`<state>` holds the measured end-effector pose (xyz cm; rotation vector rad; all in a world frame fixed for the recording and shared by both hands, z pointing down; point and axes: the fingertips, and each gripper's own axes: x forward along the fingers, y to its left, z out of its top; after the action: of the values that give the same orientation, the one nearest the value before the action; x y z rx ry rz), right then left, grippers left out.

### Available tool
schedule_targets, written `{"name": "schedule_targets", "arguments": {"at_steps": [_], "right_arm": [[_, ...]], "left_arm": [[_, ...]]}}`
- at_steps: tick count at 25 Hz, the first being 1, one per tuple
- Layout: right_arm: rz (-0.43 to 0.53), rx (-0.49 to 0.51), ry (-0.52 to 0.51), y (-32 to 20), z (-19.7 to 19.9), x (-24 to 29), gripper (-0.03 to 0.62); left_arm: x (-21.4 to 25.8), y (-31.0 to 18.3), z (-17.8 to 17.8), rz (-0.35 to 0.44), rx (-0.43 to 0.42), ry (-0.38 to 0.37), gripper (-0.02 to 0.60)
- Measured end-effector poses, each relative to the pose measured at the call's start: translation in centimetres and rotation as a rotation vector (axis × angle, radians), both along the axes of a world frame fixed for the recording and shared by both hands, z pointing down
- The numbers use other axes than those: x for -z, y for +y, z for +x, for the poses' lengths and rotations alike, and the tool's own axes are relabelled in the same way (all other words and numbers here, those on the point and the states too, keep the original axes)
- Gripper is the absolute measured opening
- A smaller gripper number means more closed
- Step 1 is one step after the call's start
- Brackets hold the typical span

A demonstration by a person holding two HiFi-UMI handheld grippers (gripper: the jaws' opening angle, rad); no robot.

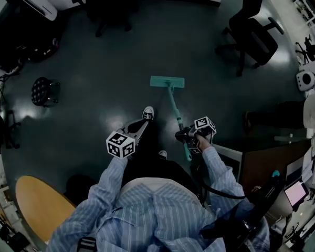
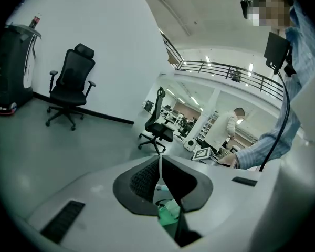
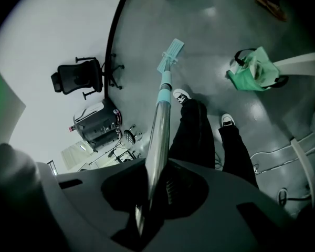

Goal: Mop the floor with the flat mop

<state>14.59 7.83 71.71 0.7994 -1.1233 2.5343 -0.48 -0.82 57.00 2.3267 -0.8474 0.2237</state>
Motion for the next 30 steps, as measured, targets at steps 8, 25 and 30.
{"name": "schedule_targets", "arguments": {"at_steps": [8, 25, 30], "right_arm": [[-0.003, 0.083, -0.008, 12.1, 2.8, 1.0, 0.072], [-0.049, 0.124, -0.009, 24.3, 6.3, 4.4, 0.072], [-0.031, 0.185, -0.005, 23.6, 5.8, 4.8, 0.072]], "left_arm": [[0.0, 6.2, 1.5, -0.005, -0.009, -0.006, 0.015], [1.1, 11.0, 4.4, 0.026, -0.112, 0.002, 0.015], [1.0, 11.0, 3.9, 0.023, -0.111, -0.003, 0.015]]}}
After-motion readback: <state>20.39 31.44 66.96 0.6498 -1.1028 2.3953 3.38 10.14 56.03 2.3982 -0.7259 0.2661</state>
